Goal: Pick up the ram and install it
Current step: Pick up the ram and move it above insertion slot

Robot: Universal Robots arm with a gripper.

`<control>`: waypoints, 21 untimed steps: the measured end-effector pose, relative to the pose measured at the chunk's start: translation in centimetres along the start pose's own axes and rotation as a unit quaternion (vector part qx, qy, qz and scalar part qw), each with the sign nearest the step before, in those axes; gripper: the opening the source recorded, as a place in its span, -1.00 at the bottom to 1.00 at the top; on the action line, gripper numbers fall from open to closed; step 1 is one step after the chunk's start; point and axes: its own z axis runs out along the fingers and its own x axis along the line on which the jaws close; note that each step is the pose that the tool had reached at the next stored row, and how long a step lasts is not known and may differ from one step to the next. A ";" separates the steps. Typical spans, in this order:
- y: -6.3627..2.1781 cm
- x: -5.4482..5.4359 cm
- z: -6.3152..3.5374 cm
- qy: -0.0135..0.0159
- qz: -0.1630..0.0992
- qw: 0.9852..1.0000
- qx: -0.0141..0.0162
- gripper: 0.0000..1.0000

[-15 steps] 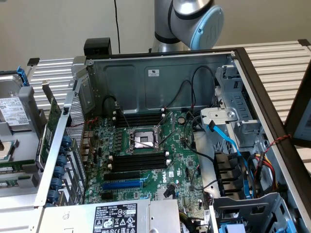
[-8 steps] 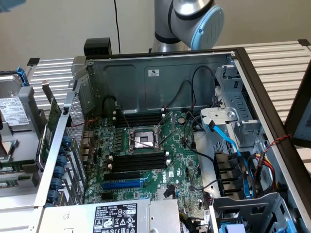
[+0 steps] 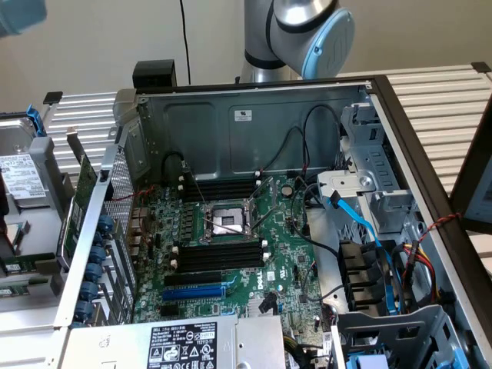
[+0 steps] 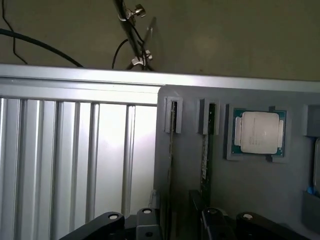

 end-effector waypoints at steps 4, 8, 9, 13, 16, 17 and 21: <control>0.00 0.0 0.57 0.002 0.001 1.000 0.000 -0.27; -0.02 0.0 1.15 0.004 0.003 1.000 0.000 -0.27; -0.06 0.0 1.32 0.004 0.003 1.000 0.000 -0.27; -0.26 0.1 1.99 0.004 0.003 1.000 0.000 -0.27; -0.28 0.2 2.30 0.004 0.003 1.000 0.000 -0.27; -0.28 0.2 2.38 0.004 0.003 1.000 0.000 -0.27; -0.29 0.3 2.77 0.004 0.003 1.000 0.000 -0.27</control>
